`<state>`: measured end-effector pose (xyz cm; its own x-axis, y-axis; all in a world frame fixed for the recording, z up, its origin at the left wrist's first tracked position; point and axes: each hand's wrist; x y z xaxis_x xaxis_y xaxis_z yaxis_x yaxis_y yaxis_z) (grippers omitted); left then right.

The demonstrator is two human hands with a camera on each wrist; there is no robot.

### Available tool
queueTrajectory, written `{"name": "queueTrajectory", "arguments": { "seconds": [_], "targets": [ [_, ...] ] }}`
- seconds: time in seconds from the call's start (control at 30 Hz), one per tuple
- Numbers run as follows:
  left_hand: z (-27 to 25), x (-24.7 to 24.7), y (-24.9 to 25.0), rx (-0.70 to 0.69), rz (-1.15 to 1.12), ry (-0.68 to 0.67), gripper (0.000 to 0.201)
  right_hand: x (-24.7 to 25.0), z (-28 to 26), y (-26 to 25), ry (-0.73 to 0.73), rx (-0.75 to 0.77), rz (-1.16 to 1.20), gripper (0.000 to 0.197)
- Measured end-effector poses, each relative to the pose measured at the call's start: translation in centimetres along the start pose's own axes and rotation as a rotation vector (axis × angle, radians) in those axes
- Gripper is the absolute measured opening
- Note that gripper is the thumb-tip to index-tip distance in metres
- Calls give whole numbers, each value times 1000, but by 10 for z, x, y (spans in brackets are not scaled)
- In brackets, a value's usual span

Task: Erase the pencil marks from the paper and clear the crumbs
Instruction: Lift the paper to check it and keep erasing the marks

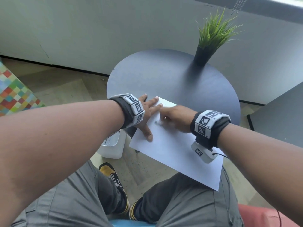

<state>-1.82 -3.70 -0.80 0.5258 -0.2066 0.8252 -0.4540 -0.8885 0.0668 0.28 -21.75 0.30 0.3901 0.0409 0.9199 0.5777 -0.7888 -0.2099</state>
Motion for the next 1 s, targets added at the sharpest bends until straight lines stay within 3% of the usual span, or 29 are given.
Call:
{"name": "queueTrajectory", "arguments": {
  "seconds": [0.07, 0.1, 0.23, 0.33, 0.4, 0.53, 0.67, 0.73, 0.83, 1.0],
  "targets": [
    [-1, 2, 2, 4, 9, -16, 140, 2, 1, 8, 113, -84, 14, 26],
    [-1, 3, 2, 5, 7, -21, 139, -1, 0, 8, 105, -55, 2, 23],
    [0, 4, 4, 9, 1, -29, 137, -4, -9, -2, -120, 117, -35, 26],
    [3, 3, 2, 3, 0, -19, 134, 0, 1, 9, 44, -45, 15, 24],
    [4, 1, 1, 5, 6, -16, 136, -2, -1, 10, 97, -46, -13, 21],
    [4, 1, 1, 4, 12, -15, 139, -7, -16, -1, -104, 125, -49, 28],
    [5, 1, 1, 6, 21, -8, 140, 2, -2, 15, 93, -144, -7, 28],
    [5, 0, 1, 11, 23, -14, 141, -3, -9, 12, 85, -90, -22, 25],
    [5, 1, 2, 14, 29, -16, 140, -11, -23, -2, -104, 88, -55, 26],
    [6, 0, 1, 11, 25, -21, 141, 1, -7, 14, 68, -153, 28, 25]
  ]
}}
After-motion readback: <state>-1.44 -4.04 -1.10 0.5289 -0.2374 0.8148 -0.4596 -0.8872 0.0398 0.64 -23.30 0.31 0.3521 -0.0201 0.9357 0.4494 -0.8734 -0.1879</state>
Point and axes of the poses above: each hand's wrist, its own z-axis towards the middle knuckle, its own x-axis out of the back of the hand, y = z × x, and after that the axes turned 9 degrees about -x, right-handed
